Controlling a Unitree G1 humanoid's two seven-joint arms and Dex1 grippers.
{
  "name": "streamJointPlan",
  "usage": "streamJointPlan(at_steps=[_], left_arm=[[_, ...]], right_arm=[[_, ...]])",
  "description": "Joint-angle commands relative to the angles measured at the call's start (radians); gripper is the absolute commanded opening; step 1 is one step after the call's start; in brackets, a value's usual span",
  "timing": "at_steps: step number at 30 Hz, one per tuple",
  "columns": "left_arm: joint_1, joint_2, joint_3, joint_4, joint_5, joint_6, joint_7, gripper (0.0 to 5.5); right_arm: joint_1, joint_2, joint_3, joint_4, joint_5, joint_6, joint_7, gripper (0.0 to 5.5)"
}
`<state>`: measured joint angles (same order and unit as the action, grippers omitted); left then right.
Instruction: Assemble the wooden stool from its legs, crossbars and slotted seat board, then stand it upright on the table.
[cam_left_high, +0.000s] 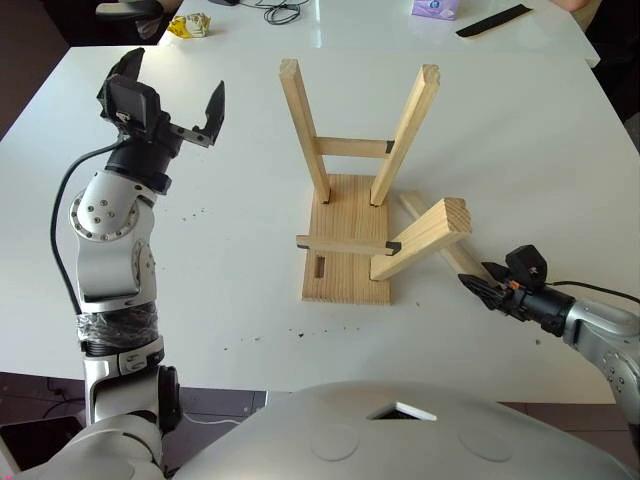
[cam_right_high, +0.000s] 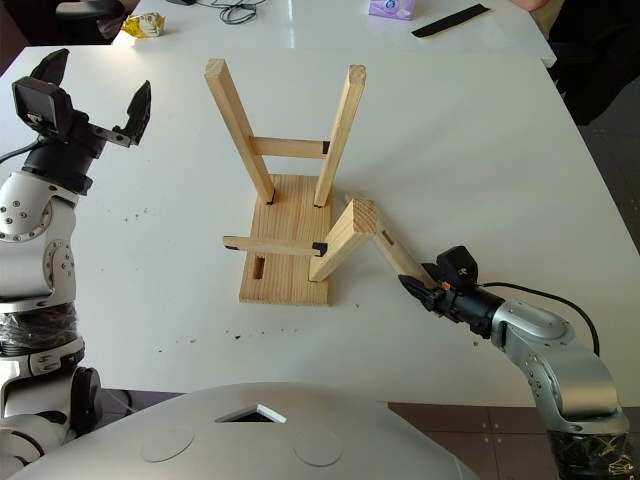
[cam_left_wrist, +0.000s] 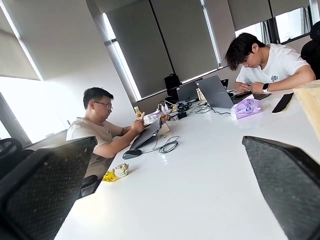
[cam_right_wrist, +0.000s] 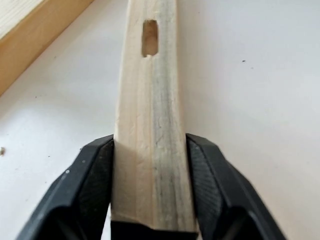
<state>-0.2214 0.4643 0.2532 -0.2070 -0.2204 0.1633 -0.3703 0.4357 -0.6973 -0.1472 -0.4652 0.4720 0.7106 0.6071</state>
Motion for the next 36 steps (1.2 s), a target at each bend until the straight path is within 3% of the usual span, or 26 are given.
streamJointPlan(at_steps=[1,6,10,14,19,26,30,36], left_arm=[[-0.092,0.018,0.034,-0.006,-0.080,0.136,0.011,5.40],[-0.232,0.017,0.087,-0.029,-0.198,0.326,0.066,5.40],[-0.325,0.030,0.138,0.003,-0.284,0.373,0.056,5.40],[-0.430,0.047,0.157,0.055,-0.389,0.434,0.015,5.40],[-0.566,0.005,0.156,0.086,-0.623,0.582,-0.026,5.40],[-0.627,-0.135,0.074,-0.017,-1.002,0.758,-0.020,5.40],[-0.613,-0.145,0.019,-0.022,-1.057,0.791,-0.051,5.40],[-0.579,-0.149,-0.017,-0.018,-1.119,0.802,-0.143,5.40]], right_arm=[[-0.007,0.011,0.018,0.020,-0.011,0.000,0.006,2.05],[-0.070,0.031,-0.015,0.032,-0.005,-0.027,-0.004,2.05],[-0.182,0.023,-0.126,0.031,0.056,-0.039,0.006,2.05],[-0.346,0.036,-0.276,0.024,0.210,-0.050,0.012,2.05],[-0.528,0.002,-0.374,0.005,0.435,-0.018,0.035,2.05],[-0.879,-0.059,-0.262,0.131,0.614,0.061,0.123,2.05],[-1.026,-0.064,-0.175,0.205,0.661,0.125,0.196,2.05],[-1.137,-0.068,-0.141,0.305,0.783,0.258,0.278,2.05]])
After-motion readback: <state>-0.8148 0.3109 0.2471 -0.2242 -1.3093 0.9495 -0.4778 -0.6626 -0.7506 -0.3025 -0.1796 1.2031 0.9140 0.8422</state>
